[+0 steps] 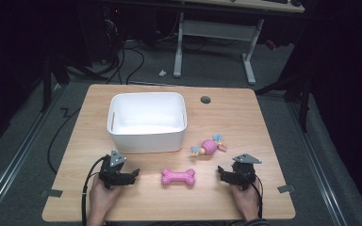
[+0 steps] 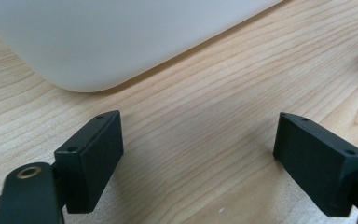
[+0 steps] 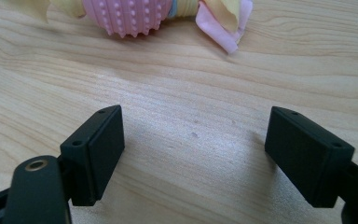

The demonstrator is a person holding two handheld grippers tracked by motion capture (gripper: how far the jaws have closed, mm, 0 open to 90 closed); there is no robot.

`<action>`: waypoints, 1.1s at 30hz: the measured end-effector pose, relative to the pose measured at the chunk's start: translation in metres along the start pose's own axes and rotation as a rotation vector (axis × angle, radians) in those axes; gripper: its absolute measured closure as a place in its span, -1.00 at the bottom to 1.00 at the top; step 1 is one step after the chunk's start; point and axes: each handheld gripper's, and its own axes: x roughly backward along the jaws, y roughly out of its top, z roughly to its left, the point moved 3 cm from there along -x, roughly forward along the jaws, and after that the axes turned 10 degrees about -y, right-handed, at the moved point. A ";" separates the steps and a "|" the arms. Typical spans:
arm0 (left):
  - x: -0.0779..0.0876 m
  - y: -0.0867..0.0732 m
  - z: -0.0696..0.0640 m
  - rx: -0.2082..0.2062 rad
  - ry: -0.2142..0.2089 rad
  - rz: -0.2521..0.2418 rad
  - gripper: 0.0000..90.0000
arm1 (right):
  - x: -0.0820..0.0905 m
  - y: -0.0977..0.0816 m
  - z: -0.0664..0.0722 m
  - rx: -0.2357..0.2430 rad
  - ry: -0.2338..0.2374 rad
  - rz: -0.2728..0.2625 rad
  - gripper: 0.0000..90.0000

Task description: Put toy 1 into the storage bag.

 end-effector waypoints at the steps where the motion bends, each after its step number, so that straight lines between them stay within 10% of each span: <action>1: 0.000 0.000 0.000 0.000 0.000 0.000 -0.65 | 0.000 0.000 0.000 0.000 0.000 0.000 -0.56; 18: 0.003 0.001 0.000 -0.009 0.000 0.010 -0.46 | 0.000 0.000 0.000 0.004 0.002 -0.004 -0.52; 33: 0.009 0.026 -0.033 -0.069 -0.139 -0.012 -0.51 | 0.001 0.000 0.001 0.012 0.009 -0.007 -0.50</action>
